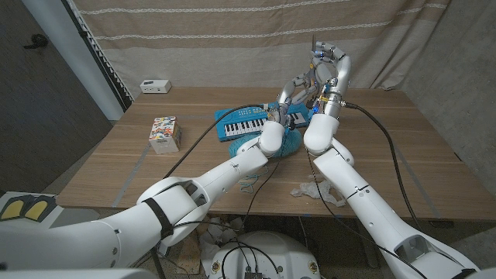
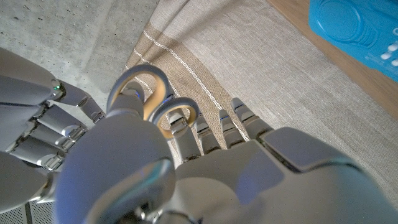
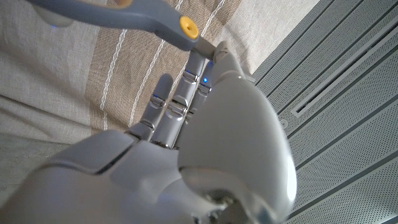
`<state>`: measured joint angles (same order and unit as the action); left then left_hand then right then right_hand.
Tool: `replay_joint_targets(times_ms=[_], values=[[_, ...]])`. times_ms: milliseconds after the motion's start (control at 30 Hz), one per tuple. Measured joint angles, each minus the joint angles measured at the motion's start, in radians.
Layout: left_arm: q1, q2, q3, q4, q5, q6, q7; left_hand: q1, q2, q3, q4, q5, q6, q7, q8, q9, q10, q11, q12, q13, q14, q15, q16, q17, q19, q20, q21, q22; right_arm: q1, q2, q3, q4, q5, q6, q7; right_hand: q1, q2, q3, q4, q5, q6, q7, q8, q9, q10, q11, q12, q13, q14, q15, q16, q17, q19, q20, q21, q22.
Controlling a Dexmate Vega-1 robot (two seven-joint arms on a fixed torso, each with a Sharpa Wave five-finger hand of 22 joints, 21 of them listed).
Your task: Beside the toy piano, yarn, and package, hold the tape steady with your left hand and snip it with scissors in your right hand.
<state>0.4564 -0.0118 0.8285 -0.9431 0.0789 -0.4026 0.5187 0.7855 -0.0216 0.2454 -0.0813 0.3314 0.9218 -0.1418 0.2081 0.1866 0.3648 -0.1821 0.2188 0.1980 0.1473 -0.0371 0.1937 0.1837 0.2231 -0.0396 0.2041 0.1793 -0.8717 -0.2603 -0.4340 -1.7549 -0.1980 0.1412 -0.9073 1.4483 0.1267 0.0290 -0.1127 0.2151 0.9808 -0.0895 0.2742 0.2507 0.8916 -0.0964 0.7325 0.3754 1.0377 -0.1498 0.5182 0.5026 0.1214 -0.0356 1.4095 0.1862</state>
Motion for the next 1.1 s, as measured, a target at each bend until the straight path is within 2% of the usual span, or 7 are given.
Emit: replay_joint_targets(times_ms=[133,233,433,500,567,767,1100], values=[[0.000,-0.003,0.000,0.007,0.000,-0.010,0.006,0.014,0.063,0.031,0.008,-0.007,0.011,-0.001,0.003,0.002,0.028,-0.007,0.008,0.000,0.016,-0.003,0.004,0.000,0.004,0.004,0.000,0.000,-0.002,0.001,0.003,-0.003,0.006,0.000,0.006,0.000,0.000,0.000,0.000,0.000,0.000,0.000,0.000,0.000,0.000,0.000,-0.001,-0.001,0.000,0.000,-0.001,-0.002,0.000,0.000,0.000,0.000],[0.000,-0.006,-0.001,0.011,0.000,-0.016,0.013,0.022,0.096,0.046,0.012,-0.015,0.016,-0.006,0.003,0.002,0.033,-0.009,0.008,0.000,0.026,-0.002,0.004,0.000,0.009,-0.002,0.000,0.000,-0.004,0.001,0.004,-0.006,0.008,0.000,0.009,0.000,0.000,0.000,0.000,0.000,0.000,0.000,0.000,0.000,0.000,0.000,-0.001,-0.001,0.002,0.002,-0.003,-0.004,0.000,0.000,0.000,0.000],[0.001,-0.008,-0.004,0.012,0.000,-0.020,0.020,0.031,0.134,0.071,0.018,-0.033,0.021,0.000,0.003,0.002,0.047,-0.013,0.008,0.000,0.033,0.001,0.004,0.000,0.009,-0.002,0.000,0.000,-0.005,0.002,0.005,-0.008,0.009,-0.002,0.011,0.000,0.000,0.002,-0.002,-0.001,0.000,0.000,0.000,0.000,0.002,-0.002,-0.001,-0.005,0.002,0.002,0.002,-0.005,-0.005,-0.005,0.000,0.000],[0.003,-0.008,-0.005,0.012,-0.001,-0.021,0.024,0.036,0.144,0.082,0.021,-0.036,0.009,0.011,0.003,0.003,0.047,-0.012,0.008,0.000,0.037,-0.002,0.004,0.000,0.009,-0.002,0.000,0.000,-0.006,0.002,0.006,-0.010,0.008,-0.004,0.011,0.000,0.000,0.002,-0.002,-0.002,0.000,0.000,0.000,0.000,0.005,-0.006,-0.001,-0.006,0.002,0.002,0.004,-0.005,-0.005,-0.005,0.007,0.000],[0.005,-0.008,-0.006,0.010,-0.003,-0.021,0.025,0.041,0.149,0.091,0.023,-0.044,0.007,0.021,0.004,0.011,0.051,-0.009,0.008,0.001,0.039,-0.004,0.004,0.001,0.009,-0.002,0.000,0.000,-0.007,0.002,0.006,-0.012,0.007,-0.008,0.011,0.000,0.000,0.002,-0.002,-0.002,0.000,0.000,0.000,0.000,0.005,-0.006,-0.001,-0.006,0.002,0.002,0.004,-0.005,-0.005,-0.005,0.008,0.000],[0.012,-0.007,-0.009,-0.005,-0.005,-0.017,0.026,0.046,0.154,0.098,0.029,-0.058,0.043,0.057,0.050,0.049,0.054,-0.005,0.008,0.005,0.044,0.001,0.004,0.005,0.009,-0.002,0.008,0.005,-0.008,0.003,0.009,-0.017,0.003,-0.023,0.009,0.000,0.000,0.001,-0.003,-0.003,0.000,0.000,0.000,0.000,0.011,0.000,-0.001,-0.009,0.007,0.007,0.004,-0.005,-0.009,-0.002,0.008,0.000],[0.020,0.001,-0.014,-0.028,-0.010,0.003,0.022,0.048,0.156,0.102,0.025,-0.066,0.053,0.063,0.102,0.109,0.054,-0.005,0.008,0.010,0.044,0.001,0.004,0.005,0.009,-0.002,0.008,0.005,-0.009,0.004,0.011,-0.022,0.004,-0.042,0.008,0.002,-0.002,0.001,-0.003,0.000,0.000,0.000,0.000,0.003,0.014,-0.004,-0.002,-0.015,0.007,0.007,0.004,-0.009,-0.013,0.001,0.008,-0.005]])
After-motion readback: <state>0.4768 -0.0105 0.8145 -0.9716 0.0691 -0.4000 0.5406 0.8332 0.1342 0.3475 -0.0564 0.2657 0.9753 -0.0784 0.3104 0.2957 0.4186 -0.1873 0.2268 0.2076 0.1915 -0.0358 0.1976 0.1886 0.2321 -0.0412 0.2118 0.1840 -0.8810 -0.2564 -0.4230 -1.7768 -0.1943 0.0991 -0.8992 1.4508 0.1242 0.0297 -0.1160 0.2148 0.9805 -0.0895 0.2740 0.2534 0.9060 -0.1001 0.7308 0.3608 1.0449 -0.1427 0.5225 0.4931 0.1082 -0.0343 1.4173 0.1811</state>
